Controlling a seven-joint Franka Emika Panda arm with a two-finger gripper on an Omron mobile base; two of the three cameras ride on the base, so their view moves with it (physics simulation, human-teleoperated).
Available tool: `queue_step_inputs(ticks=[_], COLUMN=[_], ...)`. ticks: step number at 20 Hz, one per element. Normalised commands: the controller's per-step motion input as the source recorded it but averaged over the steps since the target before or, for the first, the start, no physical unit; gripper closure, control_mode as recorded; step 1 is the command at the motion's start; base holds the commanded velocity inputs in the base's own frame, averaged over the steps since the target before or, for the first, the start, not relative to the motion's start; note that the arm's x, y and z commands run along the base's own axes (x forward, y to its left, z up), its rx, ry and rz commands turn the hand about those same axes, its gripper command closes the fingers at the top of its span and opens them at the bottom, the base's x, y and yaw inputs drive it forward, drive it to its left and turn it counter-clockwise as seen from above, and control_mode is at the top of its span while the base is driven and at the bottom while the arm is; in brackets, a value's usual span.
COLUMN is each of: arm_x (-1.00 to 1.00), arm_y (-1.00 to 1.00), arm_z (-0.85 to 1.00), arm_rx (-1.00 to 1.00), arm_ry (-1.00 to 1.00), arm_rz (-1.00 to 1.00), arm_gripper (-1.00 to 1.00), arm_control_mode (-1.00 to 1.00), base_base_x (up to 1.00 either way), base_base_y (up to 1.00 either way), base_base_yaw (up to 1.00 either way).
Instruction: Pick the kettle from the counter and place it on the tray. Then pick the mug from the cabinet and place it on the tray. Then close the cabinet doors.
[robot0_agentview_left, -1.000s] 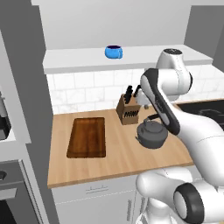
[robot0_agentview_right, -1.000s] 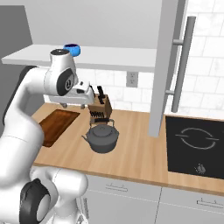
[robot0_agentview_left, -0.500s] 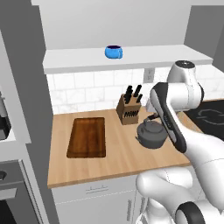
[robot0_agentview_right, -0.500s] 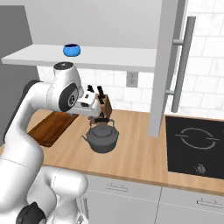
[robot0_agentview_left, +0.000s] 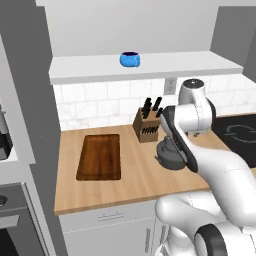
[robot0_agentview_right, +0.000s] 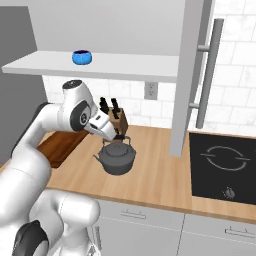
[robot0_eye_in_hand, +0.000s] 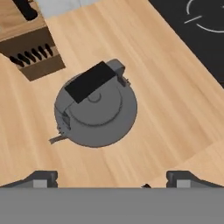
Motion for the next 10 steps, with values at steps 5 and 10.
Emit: queue_step_inputs(ticks=[5, 10], arm_x=[0.57, 0.36], arm_y=[-0.13, -0.17], arm_z=[-0.23, -0.28], arm_rx=[0.05, 0.02], arm_ry=[0.05, 0.01], arm_rz=[-0.16, -0.02], arm_gripper=[-1.00, -1.00], arm_control_mode=[-1.00, -1.00], base_base_x=[0.00, 0.00], base_base_y=[0.00, 0.00], base_base_yaw=[0.00, 0.00])
